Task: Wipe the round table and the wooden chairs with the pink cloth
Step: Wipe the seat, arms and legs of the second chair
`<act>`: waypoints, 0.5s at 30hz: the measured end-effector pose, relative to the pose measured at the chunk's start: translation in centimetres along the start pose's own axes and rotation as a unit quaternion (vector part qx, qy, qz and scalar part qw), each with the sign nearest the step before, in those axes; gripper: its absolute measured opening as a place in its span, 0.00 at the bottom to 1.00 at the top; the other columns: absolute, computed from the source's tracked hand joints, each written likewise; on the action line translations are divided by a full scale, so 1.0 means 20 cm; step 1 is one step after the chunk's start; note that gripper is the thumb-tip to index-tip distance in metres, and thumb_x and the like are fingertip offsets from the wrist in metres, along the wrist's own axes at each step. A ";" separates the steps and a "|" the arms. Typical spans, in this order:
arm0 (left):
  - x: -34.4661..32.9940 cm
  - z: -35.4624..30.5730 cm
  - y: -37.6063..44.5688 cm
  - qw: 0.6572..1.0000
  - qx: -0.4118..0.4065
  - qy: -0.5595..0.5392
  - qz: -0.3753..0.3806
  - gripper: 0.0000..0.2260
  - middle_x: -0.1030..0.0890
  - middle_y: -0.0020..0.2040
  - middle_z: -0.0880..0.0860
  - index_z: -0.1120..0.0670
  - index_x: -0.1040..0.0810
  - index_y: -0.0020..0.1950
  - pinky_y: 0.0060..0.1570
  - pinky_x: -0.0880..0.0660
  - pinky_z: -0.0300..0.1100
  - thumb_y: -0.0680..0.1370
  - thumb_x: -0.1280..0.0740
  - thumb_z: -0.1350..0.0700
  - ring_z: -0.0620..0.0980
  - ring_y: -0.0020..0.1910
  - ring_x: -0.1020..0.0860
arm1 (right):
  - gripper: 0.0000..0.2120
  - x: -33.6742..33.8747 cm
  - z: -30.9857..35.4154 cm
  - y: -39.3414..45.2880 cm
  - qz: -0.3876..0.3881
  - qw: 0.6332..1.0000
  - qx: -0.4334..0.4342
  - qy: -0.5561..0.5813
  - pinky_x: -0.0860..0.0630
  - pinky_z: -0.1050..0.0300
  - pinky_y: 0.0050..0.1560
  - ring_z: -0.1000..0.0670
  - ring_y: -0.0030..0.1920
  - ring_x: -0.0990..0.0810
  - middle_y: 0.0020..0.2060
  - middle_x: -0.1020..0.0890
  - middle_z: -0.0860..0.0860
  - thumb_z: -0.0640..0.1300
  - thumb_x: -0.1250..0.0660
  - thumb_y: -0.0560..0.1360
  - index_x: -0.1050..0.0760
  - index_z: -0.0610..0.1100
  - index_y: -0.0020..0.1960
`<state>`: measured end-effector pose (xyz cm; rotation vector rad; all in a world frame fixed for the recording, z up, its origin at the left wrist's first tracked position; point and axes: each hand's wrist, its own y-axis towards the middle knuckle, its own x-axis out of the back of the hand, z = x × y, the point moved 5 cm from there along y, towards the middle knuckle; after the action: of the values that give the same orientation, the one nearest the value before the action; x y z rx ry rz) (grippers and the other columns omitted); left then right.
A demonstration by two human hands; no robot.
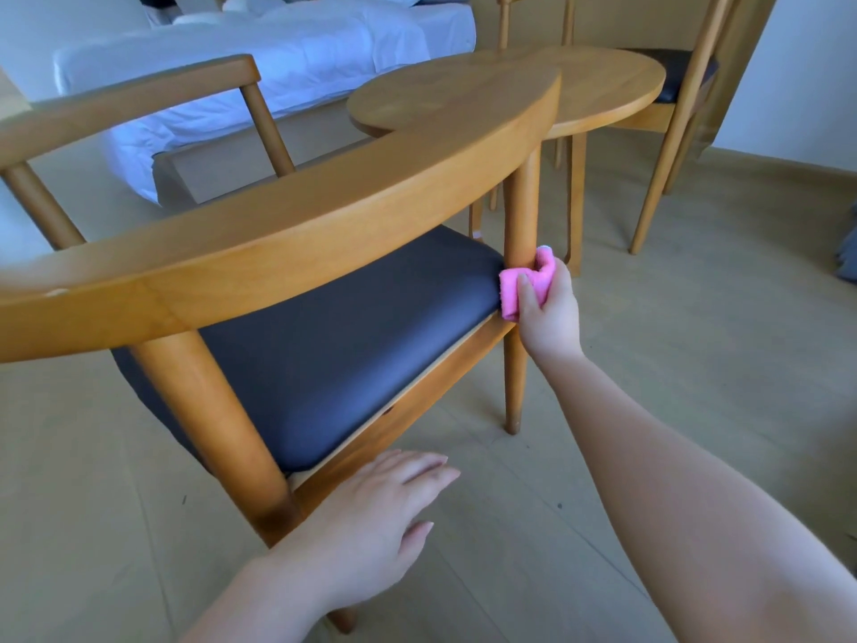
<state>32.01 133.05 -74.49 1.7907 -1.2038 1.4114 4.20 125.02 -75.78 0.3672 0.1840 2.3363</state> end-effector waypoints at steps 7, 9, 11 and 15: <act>-0.02 0.00 -0.01 1.000 -0.002 -0.023 0.021 0.24 0.43 0.74 0.36 0.39 0.45 0.75 0.67 0.53 0.28 0.81 0.42 0.49 0.35 0.72 0.47 | 0.11 0.08 -0.13 -0.10 -0.112 0.991 -0.074 0.012 0.32 0.62 0.50 0.54 0.50 0.24 0.48 0.22 0.56 0.49 0.43 0.80 0.27 0.50 0.59; -0.02 -0.01 -0.02 0.999 -0.009 -0.022 0.024 0.24 0.43 0.74 0.36 0.39 0.45 0.75 0.67 0.52 0.29 0.81 0.41 0.49 0.36 0.72 0.46 | 0.14 0.02 -0.15 -0.13 -0.096 0.990 -0.105 0.016 0.30 0.61 0.51 0.56 0.47 0.23 0.47 0.20 0.55 0.49 0.43 0.80 0.27 0.49 0.63; -0.02 -0.01 -0.02 0.999 -0.010 -0.018 0.034 0.24 0.43 0.74 0.36 0.39 0.45 0.75 0.67 0.51 0.29 0.81 0.41 0.50 0.36 0.72 0.46 | 0.16 -0.07 -0.15 -0.17 -0.068 0.987 -0.138 0.041 0.25 0.60 0.52 0.58 0.44 0.22 0.45 0.19 0.54 0.49 0.45 0.81 0.30 0.52 0.68; -0.02 0.00 -0.05 0.999 0.005 -0.020 0.047 0.24 0.43 0.74 0.36 0.39 0.45 0.75 0.69 0.50 0.32 0.81 0.41 0.50 0.37 0.73 0.47 | 0.16 -0.20 -0.14 -0.26 0.016 0.991 -0.121 0.051 0.26 0.51 0.60 0.48 0.47 0.23 0.45 0.25 0.48 0.53 0.49 0.79 0.37 0.59 0.65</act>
<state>32.78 133.63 -74.67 1.7978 -1.3186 1.4433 9.45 125.81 -80.54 0.1323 -0.0569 2.3775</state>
